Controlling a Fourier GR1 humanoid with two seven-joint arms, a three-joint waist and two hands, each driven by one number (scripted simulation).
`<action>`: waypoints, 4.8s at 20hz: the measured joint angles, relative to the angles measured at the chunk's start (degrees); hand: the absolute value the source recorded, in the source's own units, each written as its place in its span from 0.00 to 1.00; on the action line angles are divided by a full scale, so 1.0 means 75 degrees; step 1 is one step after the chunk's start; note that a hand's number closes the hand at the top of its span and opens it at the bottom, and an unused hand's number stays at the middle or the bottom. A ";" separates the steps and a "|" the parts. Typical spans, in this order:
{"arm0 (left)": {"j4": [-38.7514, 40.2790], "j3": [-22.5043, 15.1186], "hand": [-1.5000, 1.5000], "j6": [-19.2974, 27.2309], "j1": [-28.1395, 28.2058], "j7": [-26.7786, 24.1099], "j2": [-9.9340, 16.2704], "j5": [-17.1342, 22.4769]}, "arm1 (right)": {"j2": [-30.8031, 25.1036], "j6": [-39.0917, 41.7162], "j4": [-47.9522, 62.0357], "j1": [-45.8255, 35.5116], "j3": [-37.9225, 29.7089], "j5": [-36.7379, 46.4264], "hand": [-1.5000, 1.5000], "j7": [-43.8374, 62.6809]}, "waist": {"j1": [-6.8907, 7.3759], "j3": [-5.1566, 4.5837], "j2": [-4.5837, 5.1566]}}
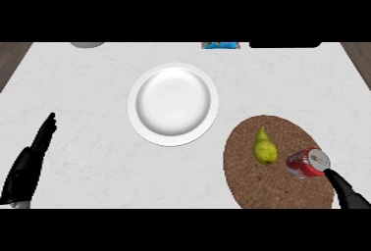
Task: Pick the can from the placemat and place it in the plate
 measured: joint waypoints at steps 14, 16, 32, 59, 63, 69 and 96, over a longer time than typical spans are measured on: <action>0.0089 0.0050 0.50 -0.0243 -0.0043 -0.0136 -0.0067 -0.0112 | -0.2394 0.2383 -0.0888 0.1110 -0.0406 0.1389 0.00 0.5366 | 0.0202 0.0003 0.0083; 0.0062 0.0069 0.50 -0.0233 -0.0040 -0.0118 -0.0118 -0.0142 | -0.2721 0.2842 -0.0860 0.0695 -0.0580 0.1338 0.00 0.6069 | 0.0217 0.0008 0.0077; -0.0038 0.0408 0.50 -0.0493 0.0126 -0.0162 -0.0310 -0.0366 | -0.3578 0.5016 0.0756 -0.1089 -0.0513 -0.0149 0.00 0.7128 | 0.0152 0.0029 0.0043; -0.0192 0.1286 0.50 -0.1263 0.0124 0.0072 -0.1209 -0.1328 | -0.1634 0.6437 0.3151 -0.1952 -0.0500 0.0588 1.00 0.5682 | 0.0116 0.0032 0.0032; 0.0008 0.1447 0.50 -0.1389 0.0087 -0.0147 -0.1335 -0.1453 | -0.1542 0.6604 0.3243 -0.1956 -0.0767 0.0640 1.00 0.5258 | 0.0111 0.0033 0.0032; -0.0025 0.1419 0.50 -0.1690 -0.0241 -0.0099 -0.1323 -0.1477 | -0.2329 0.7620 0.3940 -0.3064 -0.0425 0.1009 1.00 0.4345 | 0.0600 0.0043 0.0157; 0.0061 0.1036 0.50 -0.1709 -0.0799 0.0043 -0.1562 -0.1715 | -0.4266 0.8590 0.9205 -0.8926 -0.0310 0.1651 1.00 -0.4645 | 0.1078 0.0064 0.0303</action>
